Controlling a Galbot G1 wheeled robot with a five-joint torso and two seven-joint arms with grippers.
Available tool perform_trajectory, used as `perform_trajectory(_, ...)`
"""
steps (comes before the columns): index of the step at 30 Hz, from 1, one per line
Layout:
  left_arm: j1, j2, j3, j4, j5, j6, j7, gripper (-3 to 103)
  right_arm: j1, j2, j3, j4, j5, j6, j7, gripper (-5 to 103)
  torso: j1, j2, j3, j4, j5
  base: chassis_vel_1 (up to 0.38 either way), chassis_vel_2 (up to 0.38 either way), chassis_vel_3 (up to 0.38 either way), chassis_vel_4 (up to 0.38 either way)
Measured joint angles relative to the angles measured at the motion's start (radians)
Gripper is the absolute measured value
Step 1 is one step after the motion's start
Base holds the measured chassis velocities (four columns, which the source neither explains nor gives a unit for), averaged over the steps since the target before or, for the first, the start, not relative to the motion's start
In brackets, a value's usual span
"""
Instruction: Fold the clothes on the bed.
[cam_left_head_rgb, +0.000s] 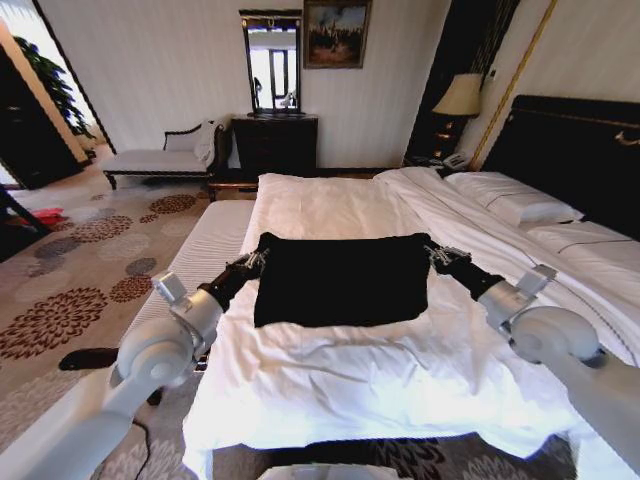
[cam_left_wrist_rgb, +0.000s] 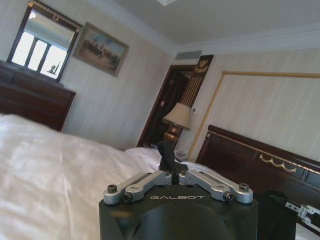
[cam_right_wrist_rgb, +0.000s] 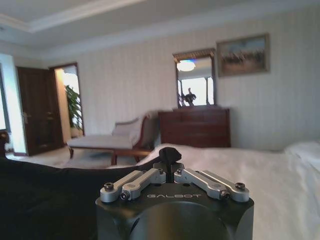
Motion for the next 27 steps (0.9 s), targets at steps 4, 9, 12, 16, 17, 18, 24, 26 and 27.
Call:
perform_trajectory(4,0.089,-0.023,-0.020,-0.007,0.027,0.000,-0.002,1,-0.065,0.000,0.034,0.034,0.016,-0.055,0.052,2,0.000,0.000,0.000,0.0003,-0.0002,0.000,0.000,0.000,0.000)
perform_trajectory(9,0.118,-0.076,0.024,0.076,0.056,0.002,-0.010,1,-0.041,0.003,-0.026,0.002,0.036,-0.118,0.120,2,0.000,0.000,0.000,0.0003,-0.0001,0.000,0.000,0.000,0.000)
perform_trajectory(12,0.076,-0.103,0.059,0.158,0.057,0.003,-0.010,1,0.025,0.001,-0.115,-0.062,0.046,-0.122,0.127,2,0.000,0.000,0.000,0.0000,-0.0003,0.000,0.000,0.000,0.000)
perform_trajectory(16,0.007,-0.132,0.110,0.308,0.069,0.006,0.024,1,0.153,-0.002,-0.269,-0.198,0.053,-0.104,0.109,2,0.000,0.000,0.000,0.0002,-0.0003,0.000,0.000,0.000,0.000)
perform_trajectory(17,-0.004,-0.136,0.118,0.328,0.072,0.006,0.032,1,0.171,-0.002,-0.291,-0.217,0.050,-0.099,0.101,2,0.000,0.000,0.000,0.0002,-0.0002,0.000,0.000,0.000,0.000)
perform_trajectory(18,-0.032,-0.142,0.142,0.374,0.080,0.006,0.048,1,0.232,0.001,-0.351,-0.268,0.039,-0.085,0.079,2,0.000,0.000,0.000,0.0000,0.0002,0.000,0.000,0.000,0.000)
perform_trajectory(24,-0.164,-0.217,0.242,0.541,0.131,0.004,0.090,1,0.467,0.058,-0.592,-0.452,0.011,-0.040,0.037,2,0.000,0.000,0.000,0.0007,-0.0003,0.000,0.000,0.000,0.000)
perform_trajectory(26,-0.196,-0.234,0.263,0.577,0.140,0.003,0.097,1,0.504,0.070,-0.634,-0.486,0.007,-0.033,0.031,2,0.000,0.000,0.000,0.0005,-0.0003,0.000,0.000,0.000,0.000)
perform_trajectory(27,-0.231,-0.250,0.282,0.614,0.149,0.001,0.103,1,0.540,0.082,-0.672,-0.518,0.004,-0.026,0.023,2,0.000,0.000,0.000,0.0000,0.0000,0.000,0.000,0.000,0.000)
